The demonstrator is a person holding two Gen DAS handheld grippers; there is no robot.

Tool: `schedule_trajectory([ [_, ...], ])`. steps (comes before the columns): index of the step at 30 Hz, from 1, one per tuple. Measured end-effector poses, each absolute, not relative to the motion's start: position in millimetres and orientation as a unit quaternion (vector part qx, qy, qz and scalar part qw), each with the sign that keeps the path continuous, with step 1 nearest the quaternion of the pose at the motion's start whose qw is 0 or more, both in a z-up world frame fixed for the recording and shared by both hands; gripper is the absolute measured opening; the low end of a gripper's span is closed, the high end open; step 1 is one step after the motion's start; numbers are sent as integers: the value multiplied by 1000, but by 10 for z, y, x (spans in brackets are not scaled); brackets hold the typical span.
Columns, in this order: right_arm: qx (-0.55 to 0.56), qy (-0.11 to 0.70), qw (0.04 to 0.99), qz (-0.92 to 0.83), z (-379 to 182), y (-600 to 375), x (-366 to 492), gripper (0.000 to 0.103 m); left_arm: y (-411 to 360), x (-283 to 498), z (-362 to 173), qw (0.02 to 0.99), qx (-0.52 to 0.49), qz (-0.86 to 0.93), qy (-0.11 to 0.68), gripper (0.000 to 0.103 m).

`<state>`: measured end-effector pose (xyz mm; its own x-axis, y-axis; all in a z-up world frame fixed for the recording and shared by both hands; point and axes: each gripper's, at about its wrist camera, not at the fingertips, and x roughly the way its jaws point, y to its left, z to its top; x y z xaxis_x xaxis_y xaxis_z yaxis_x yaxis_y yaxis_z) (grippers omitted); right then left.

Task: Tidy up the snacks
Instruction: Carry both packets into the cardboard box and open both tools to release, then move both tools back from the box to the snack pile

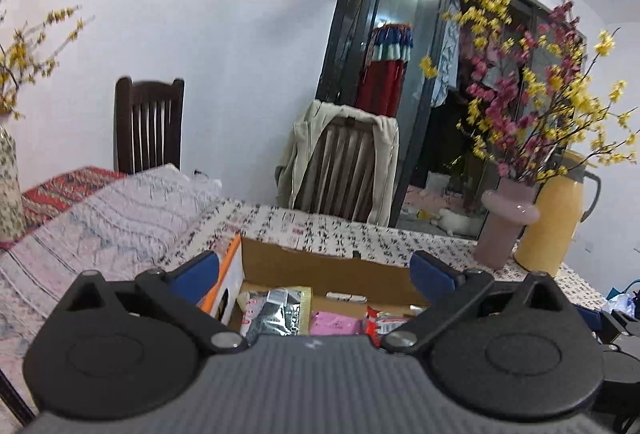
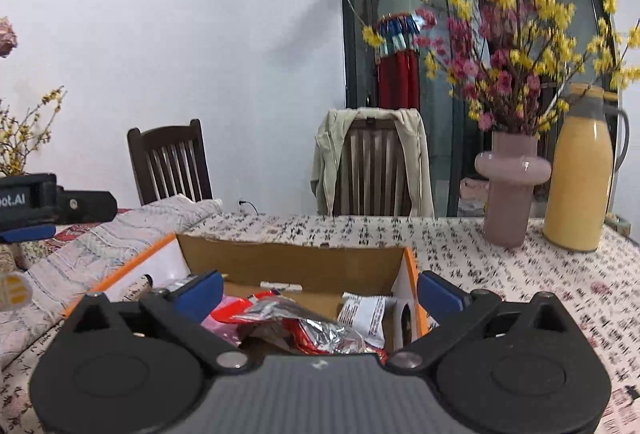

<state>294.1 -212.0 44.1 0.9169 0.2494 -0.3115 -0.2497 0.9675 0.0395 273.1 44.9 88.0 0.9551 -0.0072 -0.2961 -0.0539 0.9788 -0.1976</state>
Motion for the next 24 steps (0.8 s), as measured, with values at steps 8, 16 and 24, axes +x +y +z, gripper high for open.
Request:
schedule_trajectory([
  [8,-12,139,983,121,605,-2156,2478,103,495,2290,981,985,-103,8,140,103],
  [16,-15,147,982,120,557,-2226,2024,103,536,1836,888,984,-99,5,150,103],
  [24,-5,169,978,119,360,-2294,1643,103,568,1483,669,980,-99,6,172,103],
])
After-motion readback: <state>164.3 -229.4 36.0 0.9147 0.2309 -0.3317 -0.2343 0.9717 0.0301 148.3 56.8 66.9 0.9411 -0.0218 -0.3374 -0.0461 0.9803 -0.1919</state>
